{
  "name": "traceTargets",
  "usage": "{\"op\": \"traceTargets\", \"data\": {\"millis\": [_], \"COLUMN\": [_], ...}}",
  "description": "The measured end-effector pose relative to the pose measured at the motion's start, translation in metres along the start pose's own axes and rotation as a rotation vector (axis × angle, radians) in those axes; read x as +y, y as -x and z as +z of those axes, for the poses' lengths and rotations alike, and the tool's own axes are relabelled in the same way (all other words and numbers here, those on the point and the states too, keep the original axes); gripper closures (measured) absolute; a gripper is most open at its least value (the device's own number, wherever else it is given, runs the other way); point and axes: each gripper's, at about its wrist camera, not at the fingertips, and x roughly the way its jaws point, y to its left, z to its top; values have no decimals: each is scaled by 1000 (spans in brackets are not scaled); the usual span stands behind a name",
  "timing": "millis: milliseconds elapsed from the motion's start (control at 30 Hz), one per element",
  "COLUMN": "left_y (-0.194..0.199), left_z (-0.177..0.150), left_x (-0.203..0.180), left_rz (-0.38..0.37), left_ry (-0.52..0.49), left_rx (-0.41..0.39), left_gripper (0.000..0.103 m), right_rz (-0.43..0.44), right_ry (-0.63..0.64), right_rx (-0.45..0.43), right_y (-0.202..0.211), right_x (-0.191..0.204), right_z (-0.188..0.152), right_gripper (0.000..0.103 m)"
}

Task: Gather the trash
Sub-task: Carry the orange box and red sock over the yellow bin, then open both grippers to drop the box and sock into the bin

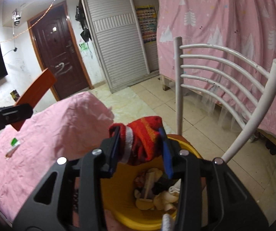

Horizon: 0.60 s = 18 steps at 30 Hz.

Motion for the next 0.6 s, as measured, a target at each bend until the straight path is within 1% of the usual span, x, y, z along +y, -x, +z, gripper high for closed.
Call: {"op": "traceTargets", "data": {"millis": [33, 100, 333, 500, 600], "left_y": [-3, -10, -34, -47, -54], "left_z": [-1, 0, -1, -1, -1], "left_x": [-1, -9, -32, -45, -50], "left_rz": [-6, -18, -54, -88, -105], "left_ry": [0, -3, -23, -28, -28], "left_rx": [6, 17, 58, 85, 98], "left_gripper": [90, 90, 90, 89, 89], "right_rz": [-4, -11, -43, -64, -84], "right_ry": [0, -3, -11, -17, -18], "right_rx": [3, 1, -1, 1, -1], "right_y": [-2, -4, -8, -5, -2], "right_x": [-3, -7, -19, -25, -28], "right_z": [-1, -3, -9, -13, -16], "right_gripper": [54, 42, 35, 32, 29]}}
